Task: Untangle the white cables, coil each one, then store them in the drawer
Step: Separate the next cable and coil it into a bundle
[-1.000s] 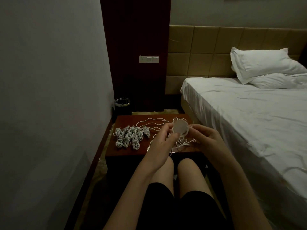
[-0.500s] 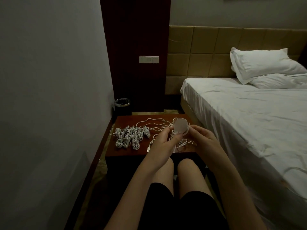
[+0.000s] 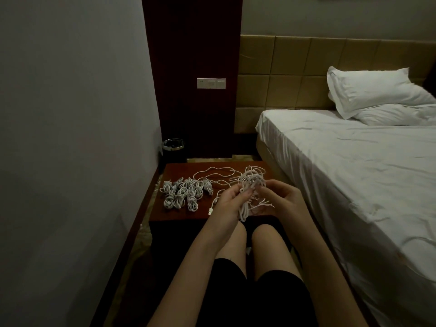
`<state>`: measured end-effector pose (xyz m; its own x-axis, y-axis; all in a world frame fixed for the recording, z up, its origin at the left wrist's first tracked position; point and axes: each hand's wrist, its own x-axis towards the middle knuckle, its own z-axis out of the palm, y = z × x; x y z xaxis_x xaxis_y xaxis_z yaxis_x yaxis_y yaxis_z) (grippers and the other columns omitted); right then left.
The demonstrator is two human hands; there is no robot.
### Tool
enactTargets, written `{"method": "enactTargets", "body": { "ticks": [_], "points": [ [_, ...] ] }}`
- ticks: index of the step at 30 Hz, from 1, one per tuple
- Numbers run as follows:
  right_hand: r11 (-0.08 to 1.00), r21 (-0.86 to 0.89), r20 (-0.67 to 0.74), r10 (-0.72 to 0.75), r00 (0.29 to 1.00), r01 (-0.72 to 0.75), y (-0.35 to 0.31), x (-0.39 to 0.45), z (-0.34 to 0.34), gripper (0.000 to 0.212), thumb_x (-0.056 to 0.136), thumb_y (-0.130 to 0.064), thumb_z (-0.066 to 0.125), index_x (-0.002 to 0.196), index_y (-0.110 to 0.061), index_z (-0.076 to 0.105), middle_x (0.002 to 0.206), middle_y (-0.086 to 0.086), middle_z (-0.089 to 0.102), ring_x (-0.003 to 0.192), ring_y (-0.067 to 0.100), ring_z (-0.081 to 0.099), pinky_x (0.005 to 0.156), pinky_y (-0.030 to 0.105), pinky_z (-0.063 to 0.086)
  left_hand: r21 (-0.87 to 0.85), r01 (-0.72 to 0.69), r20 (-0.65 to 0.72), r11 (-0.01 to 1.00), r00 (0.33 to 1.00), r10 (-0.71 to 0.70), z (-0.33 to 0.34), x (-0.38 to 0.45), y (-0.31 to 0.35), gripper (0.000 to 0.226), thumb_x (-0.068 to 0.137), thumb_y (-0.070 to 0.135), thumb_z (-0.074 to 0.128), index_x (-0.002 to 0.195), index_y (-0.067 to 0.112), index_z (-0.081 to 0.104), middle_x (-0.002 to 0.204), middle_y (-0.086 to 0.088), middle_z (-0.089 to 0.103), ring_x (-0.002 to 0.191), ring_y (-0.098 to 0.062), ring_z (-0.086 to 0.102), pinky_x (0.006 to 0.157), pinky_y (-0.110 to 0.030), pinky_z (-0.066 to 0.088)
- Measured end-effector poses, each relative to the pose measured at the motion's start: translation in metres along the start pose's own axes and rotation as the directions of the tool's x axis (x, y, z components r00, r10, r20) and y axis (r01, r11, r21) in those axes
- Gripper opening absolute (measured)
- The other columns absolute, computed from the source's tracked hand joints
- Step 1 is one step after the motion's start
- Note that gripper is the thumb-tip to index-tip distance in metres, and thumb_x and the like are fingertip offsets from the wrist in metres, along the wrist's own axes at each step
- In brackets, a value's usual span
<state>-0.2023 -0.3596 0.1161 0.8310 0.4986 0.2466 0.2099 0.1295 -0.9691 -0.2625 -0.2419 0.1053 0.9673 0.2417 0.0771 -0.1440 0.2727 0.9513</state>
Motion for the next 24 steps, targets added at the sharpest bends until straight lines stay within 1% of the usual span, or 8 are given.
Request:
{"method": "enactTargets", "body": {
  "ticks": [3,7,10,14,17,19,22,24],
  "points": [
    [1.000,-0.005,-0.004,0.003,1.000,-0.003,0.001,0.000,0.003,0.009,0.090,-0.013,0.061,0.095,-0.008,0.067,0.089,0.009,0.071,0.079,0.019,0.070,0.070,0.033,0.059,-0.127,0.038,0.027,0.991,0.999,-0.035,0.001,-0.001,0.000,0.020,0.100,0.009,0.043,0.104,0.010,0.063,0.090,0.000,0.073,0.084,-0.008,0.070,0.070,-0.021,0.056],
    [0.996,-0.092,-0.010,-0.017,1.000,0.016,0.000,0.001,0.005,0.006,0.091,-0.012,0.060,0.090,-0.011,0.066,0.086,0.007,0.069,0.077,0.017,0.069,0.071,0.037,0.060,-0.112,0.030,0.018,0.993,0.999,-0.029,0.001,-0.001,-0.001,0.021,0.100,0.012,0.043,0.105,0.008,0.063,0.088,0.001,0.073,0.083,-0.009,0.070,0.072,-0.021,0.055],
    [0.993,-0.115,0.055,0.024,0.998,-0.018,-0.003,0.003,-0.002,0.011,0.090,-0.016,0.061,0.092,-0.007,0.066,0.088,0.010,0.069,0.081,0.022,0.068,0.075,0.039,0.058,-0.107,0.025,0.042,0.994,0.999,-0.020,0.002,-0.002,-0.001,0.021,0.101,0.013,0.042,0.103,0.009,0.063,0.086,0.002,0.074,0.083,-0.008,0.070,0.073,-0.020,0.055],
    [0.982,0.125,0.178,0.120,0.977,-0.144,-0.003,0.004,-0.010,0.034,0.080,-0.029,0.064,0.102,-0.003,0.067,0.097,0.012,0.068,0.091,0.023,0.065,0.076,0.031,0.057,-0.133,0.042,0.096,0.990,0.995,-0.029,0.002,-0.003,0.005,0.022,0.100,0.013,0.042,0.106,0.005,0.062,0.086,0.002,0.071,0.078,-0.005,0.067,0.070,-0.017,0.054],
    [0.908,0.352,0.237,0.148,0.960,-0.226,-0.003,0.003,-0.009,0.037,0.073,-0.033,0.067,0.100,-0.007,0.071,0.095,0.012,0.067,0.089,0.020,0.065,0.074,0.030,0.058,-0.163,0.085,0.137,0.983,0.989,-0.062,0.002,-0.003,0.009,0.022,0.099,0.015,0.044,0.107,0.006,0.063,0.088,0.000,0.069,0.079,-0.008,0.066,0.070,-0.019,0.054],
    [0.861,0.445,0.262,0.137,0.955,-0.246,0.000,0.002,-0.006,0.035,0.076,-0.031,0.065,0.101,-0.008,0.071,0.091,0.010,0.066,0.082,0.018,0.066,0.070,0.030,0.057,-0.180,0.094,0.164,0.979,0.984,-0.064,0.001,-0.002,0.009,0.023,0.096,0.017,0.048,0.109,0.005,0.062,0.087,-0.001,0.069,0.078,-0.008,0.066,0.070,-0.019,0.054],
    [0.855,0.465,0.219,0.141,0.965,-0.230,0.002,0.000,0.001,0.035,0.083,-0.026,0.057,0.109,-0.003,0.064,0.080,0.005,0.066,0.071,0.013,0.064,0.066,0.027,0.056,-0.215,0.094,0.170,0.972,0.984,-0.058,-0.001,-0.002,0.009,0.031,0.085,0.023,0.055,0.109,0.005,0.062,0.087,-0.003,0.066,0.078,-0.010,0.064,0.073,-0.019,0.053],
    [0.900,0.410,0.106,0.116,0.988,-0.150,0.003,-0.002,0.008,0.033,0.082,-0.025,0.058,0.108,-0.005,0.061,0.080,0.002,0.068,0.069,0.012,0.067,0.062,0.024,0.056,-0.223,0.104,0.162,0.969,0.984,-0.068,-0.003,-0.003,0.008,0.031,0.083,0.024,0.057,0.108,0.005,0.061,0.084,-0.001,0.068,0.076,-0.008,0.065,0.074,-0.020,0.053]
  ]
}}
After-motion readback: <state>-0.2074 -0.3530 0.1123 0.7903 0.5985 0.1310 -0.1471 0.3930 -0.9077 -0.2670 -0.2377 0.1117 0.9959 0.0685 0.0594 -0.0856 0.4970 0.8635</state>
